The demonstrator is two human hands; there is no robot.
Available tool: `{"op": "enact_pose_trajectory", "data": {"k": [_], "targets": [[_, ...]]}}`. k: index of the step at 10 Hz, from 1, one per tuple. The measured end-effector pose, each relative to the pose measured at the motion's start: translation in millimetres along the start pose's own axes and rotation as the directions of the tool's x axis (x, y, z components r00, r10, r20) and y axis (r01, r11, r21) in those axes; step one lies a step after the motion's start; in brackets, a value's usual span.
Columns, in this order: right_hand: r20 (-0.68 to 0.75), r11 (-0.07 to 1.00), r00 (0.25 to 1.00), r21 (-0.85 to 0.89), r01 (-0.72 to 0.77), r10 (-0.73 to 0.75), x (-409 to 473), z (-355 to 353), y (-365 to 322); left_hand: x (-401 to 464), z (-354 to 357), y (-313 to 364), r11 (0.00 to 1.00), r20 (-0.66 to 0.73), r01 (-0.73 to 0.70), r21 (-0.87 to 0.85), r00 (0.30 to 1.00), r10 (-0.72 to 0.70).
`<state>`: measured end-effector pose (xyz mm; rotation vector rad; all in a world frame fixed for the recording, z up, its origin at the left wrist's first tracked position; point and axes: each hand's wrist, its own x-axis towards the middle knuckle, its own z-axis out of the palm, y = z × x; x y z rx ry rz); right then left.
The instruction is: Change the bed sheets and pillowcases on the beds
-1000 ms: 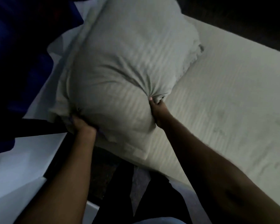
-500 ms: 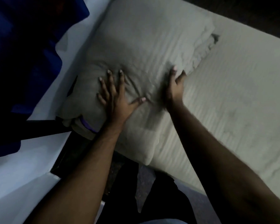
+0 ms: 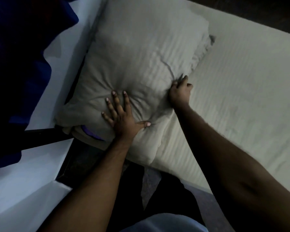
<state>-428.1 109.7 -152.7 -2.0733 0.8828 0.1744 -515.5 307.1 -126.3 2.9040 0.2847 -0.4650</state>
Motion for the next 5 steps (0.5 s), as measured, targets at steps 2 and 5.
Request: {"op": "enact_pose_trajectory", "data": {"k": [2, 5], "targets": [[0.106, 0.97, 0.966, -0.039, 0.241, -0.235, -39, -26, 2, -9, -21, 16, 0.994, -0.001, 0.069, -0.084, 0.998, -0.069], [0.284, 0.937, 0.905, -0.054, 0.344, -0.316, -105, -135, -5, -101, -62, 96, 0.968, -0.134, -0.034, -0.247, 0.991, 0.001]]}}
